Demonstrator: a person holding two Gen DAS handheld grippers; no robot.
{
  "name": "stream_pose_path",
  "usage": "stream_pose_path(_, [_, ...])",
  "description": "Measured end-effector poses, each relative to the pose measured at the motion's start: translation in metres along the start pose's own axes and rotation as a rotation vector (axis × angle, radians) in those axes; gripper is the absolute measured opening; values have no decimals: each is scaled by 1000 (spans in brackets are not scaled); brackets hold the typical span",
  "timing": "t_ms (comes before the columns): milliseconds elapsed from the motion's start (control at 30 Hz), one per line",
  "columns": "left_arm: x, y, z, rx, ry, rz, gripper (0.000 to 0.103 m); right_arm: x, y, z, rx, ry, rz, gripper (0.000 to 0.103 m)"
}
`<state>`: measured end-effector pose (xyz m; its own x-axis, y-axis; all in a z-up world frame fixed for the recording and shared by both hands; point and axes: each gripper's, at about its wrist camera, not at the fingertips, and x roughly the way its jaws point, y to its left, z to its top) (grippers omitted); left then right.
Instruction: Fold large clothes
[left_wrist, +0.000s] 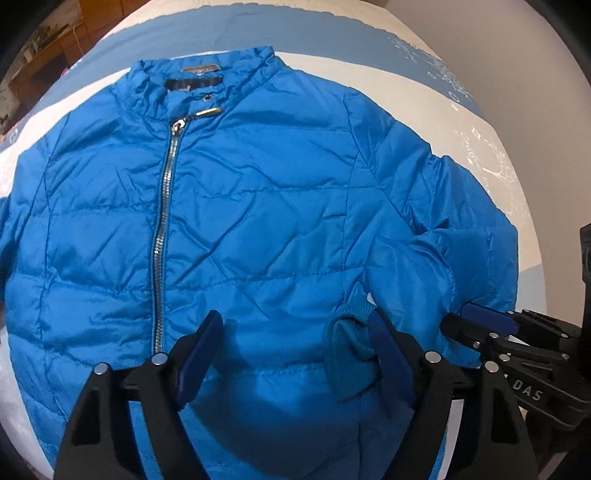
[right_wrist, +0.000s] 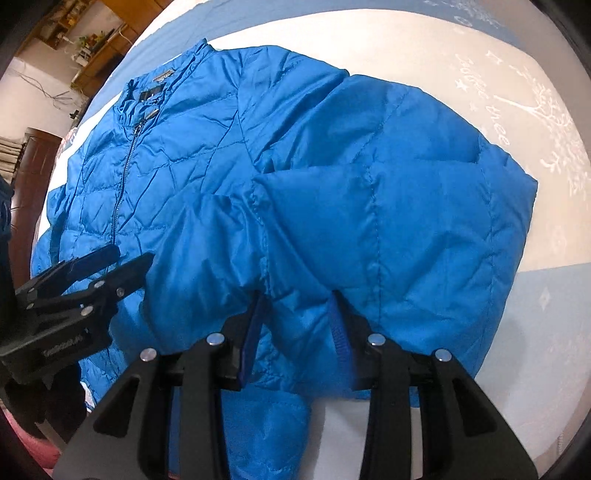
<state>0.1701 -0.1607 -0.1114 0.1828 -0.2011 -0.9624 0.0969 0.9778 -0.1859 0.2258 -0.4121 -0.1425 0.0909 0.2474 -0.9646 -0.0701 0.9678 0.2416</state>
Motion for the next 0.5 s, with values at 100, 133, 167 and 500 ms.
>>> stream_pose_path(100, [8,-5,3,-10,9,7,81,2,2,0,-8,-2,-11,36])
stream_pose_path(133, [11,-8,5,-17,13,6,81,1,2,0,-7,-4,-10,36])
stream_pose_path(167, [12,-11,6,-18,9,1,78,1,2,0,-6,-6,-11,36])
stream_pose_path(500, [18,-35,6,28,6,-68,18,-2,3,0,-4,-24,-9,36])
